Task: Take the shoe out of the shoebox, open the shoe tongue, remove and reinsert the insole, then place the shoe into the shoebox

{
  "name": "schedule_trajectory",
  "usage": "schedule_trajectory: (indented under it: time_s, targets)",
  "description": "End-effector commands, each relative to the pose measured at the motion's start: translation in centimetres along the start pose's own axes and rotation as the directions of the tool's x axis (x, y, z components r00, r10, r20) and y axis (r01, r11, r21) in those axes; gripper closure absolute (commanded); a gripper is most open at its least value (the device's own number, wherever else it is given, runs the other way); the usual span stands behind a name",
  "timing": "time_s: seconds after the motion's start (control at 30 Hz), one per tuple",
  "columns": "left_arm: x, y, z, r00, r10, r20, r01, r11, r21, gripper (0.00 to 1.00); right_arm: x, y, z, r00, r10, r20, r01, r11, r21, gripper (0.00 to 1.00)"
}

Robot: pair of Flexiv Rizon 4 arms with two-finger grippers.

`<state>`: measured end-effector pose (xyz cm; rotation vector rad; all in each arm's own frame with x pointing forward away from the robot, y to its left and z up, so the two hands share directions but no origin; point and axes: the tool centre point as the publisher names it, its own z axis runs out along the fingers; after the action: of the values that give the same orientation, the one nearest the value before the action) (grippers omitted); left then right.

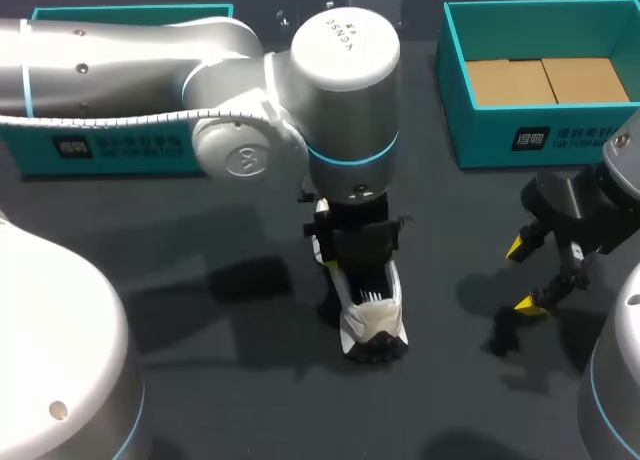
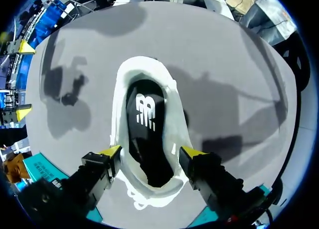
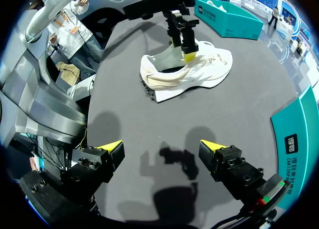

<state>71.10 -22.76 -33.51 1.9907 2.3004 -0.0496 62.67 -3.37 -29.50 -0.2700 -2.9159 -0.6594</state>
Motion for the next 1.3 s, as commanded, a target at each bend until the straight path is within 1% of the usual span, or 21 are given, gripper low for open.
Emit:
schedule_trajectory:
  time_s: [0.03,0.07,0.13,0.17,0.2,0.27,0.43,0.63,0.7,0.9,0.97,1.03,1.1,1.13,1.23,1.3]
  targets:
    - [0.4,0.7,-0.1,1.0,-0.007,0.008,0.007,1.0,0.009,0.22,0.1,0.0,0.1,1.0,0.0,0.003,0.0,1.0,0.002,0.0]
    - [0.4,0.7,-0.2,1.0,-0.01,0.009,0.01,1.0,0.012,0.21,0.1,0.0,0.1,1.0,0.0,0.003,0.0,1.0,0.002,0.0]
    - [0.3,1.0,-0.4,1.0,-0.015,0.009,0.015,1.0,0.015,0.13,0.1,0.0,0.1,1.0,0.0,0.003,0.0,1.0,0.002,0.0]
    - [0.3,1.1,-0.4,1.0,-0.02,0.008,0.019,0.999,0.026,0.11,0.1,0.0,0.1,1.0,0.0,0.003,0.0,1.0,0.002,0.0]
    - [0.3,1.3,-0.5,1.0,-0.02,0.008,0.02,0.999,0.027,0.05,0.1,0.0,0.1,1.0,0.0,0.003,0.0,1.0,0.002,0.0]
    - [0.2,1.5,-0.6,1.0,-0.022,0.007,0.021,0.999,0.032,0.01,0.1,0.0,0.1,1.0,0.0,0.003,0.0,1.0,0.002,0.0]
    - [0.0,2.5,-0.7,1.0,-0.026,0.0,0.026,0.999,0.041,0.0,0.1,0.0,0.1,1.0,0.0,0.003,0.0,1.0,0.002,0.0]
    - [0.0,3.6,-1.3,0.999,-0.033,0.001,0.033,0.998,0.049,0.03,0.1,0.0,0.1,1.0,0.0,0.003,0.0,1.0,0.002,0.0]
    - [0.0,4.0,-1.6,0.999,-0.039,0.01,0.038,0.998,0.057,0.09,0.1,0.0,0.1,1.0,0.0,0.003,0.0,1.0,0.002,0.0]
    - [0.4,5.8,-3.1,0.998,-0.057,0.022,0.056,0.997,0.048,0.12,0.1,0.0,0.1,1.0,0.0,0.003,0.0,1.0,0.002,0.0]
    - [0.6,6.6,-3.9,0.997,-0.065,0.032,0.063,0.996,0.057,0.12,0.1,0.0,0.1,1.0,0.0,0.003,0.0,1.0,0.002,0.0]
    - [0.8,7.3,-4.6,0.997,-0.07,0.037,0.068,0.996,0.062,0.15,0.1,0.0,0.1,1.0,0.0,0.003,0.0,1.0,0.002,0.0]
    - [1.0,8.0,-5.3,0.996,-0.074,0.045,0.071,0.995,0.07,0.2,0.1,0.0,0.1,1.0,0.0,0.003,0.0,1.0,0.002,0.0]
    - [1.0,8.3,-5.6,0.996,-0.077,0.047,0.074,0.995,0.074,0.24,0.1,0.0,0.1,1.0,0.0,0.003,0.0,1.0,0.002,0.0]
    - [1.0,9.0,-6.4,0.995,-0.082,0.052,0.077,0.992,0.095,0.49,0.1,0.0,0.1,1.0,0.0,0.003,0.0,1.0,0.002,0.0]
    - [1.1,9.2,-6.7,0.995,-0.082,0.056,0.076,0.991,0.107,0.52,0.1,0.0,0.1,1.0,0.0,0.003,0.0,1.0,0.002,0.0]
